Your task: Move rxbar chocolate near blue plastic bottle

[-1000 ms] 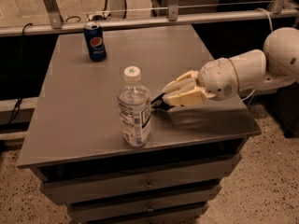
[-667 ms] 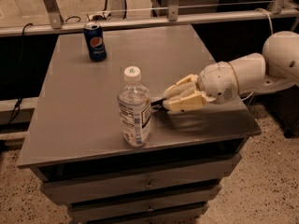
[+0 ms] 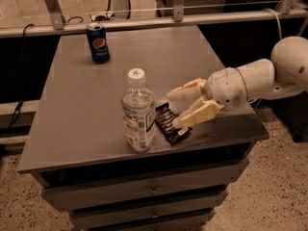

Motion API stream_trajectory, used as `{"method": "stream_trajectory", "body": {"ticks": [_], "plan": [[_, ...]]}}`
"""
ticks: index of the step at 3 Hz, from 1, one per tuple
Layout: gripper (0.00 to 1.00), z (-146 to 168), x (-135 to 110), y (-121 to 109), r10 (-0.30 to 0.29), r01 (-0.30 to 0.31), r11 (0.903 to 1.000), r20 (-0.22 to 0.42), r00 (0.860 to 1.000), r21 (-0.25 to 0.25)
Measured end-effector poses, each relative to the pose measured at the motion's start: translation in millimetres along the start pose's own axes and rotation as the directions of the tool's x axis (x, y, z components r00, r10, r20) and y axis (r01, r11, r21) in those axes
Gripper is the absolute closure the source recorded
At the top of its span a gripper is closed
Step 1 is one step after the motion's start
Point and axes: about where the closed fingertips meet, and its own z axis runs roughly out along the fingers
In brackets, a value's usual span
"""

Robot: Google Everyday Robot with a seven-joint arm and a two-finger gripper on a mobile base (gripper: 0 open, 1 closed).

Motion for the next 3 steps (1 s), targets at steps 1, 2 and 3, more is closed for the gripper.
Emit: {"method": "stream_trajectory", "body": {"ticks": [1, 2, 3], "plan": [[0.0, 0, 1, 2, 0.001, -0.001, 1.0, 0.0, 1.0, -0.003], [0.0, -5, 1, 0, 0.001, -0.001, 1.0, -0.005, 1.0, 0.008], [0.0, -37, -1, -18, -0.018, 0.02, 0.9961, -0.03, 0.999, 0.086]]}}
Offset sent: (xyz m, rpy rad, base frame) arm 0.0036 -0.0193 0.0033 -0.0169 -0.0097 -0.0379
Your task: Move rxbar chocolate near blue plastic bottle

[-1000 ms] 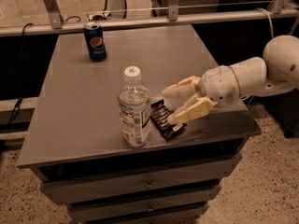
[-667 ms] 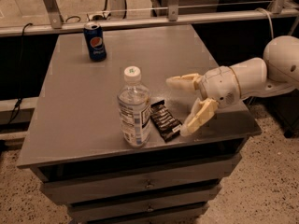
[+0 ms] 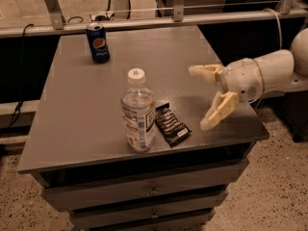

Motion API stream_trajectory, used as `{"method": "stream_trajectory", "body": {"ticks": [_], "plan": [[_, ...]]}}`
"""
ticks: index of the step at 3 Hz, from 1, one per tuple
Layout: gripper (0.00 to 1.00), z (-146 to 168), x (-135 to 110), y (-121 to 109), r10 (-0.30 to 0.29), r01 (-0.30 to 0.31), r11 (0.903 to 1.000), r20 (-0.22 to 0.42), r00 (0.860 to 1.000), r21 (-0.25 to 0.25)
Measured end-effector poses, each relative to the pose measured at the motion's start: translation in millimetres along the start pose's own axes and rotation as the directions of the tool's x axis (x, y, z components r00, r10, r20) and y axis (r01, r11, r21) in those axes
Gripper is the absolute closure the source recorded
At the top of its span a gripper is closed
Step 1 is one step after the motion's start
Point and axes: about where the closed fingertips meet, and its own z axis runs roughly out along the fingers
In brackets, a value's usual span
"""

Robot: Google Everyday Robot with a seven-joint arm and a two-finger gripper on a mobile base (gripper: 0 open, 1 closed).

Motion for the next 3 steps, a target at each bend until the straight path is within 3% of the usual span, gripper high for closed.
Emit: {"method": "stream_trajectory", "body": {"ticks": [1, 2, 3], "plan": [[0.0, -58, -9, -39, -0.043, 0.049, 0.9889, -0.041, 0.998, 0.141], [0.0, -112, -21, -71, -0.052, 0.075, 0.9517, -0.085, 0.995, 0.297], [0.0, -112, -21, -71, -0.052, 0.075, 0.9518, -0.085, 0.995, 0.297]]}}
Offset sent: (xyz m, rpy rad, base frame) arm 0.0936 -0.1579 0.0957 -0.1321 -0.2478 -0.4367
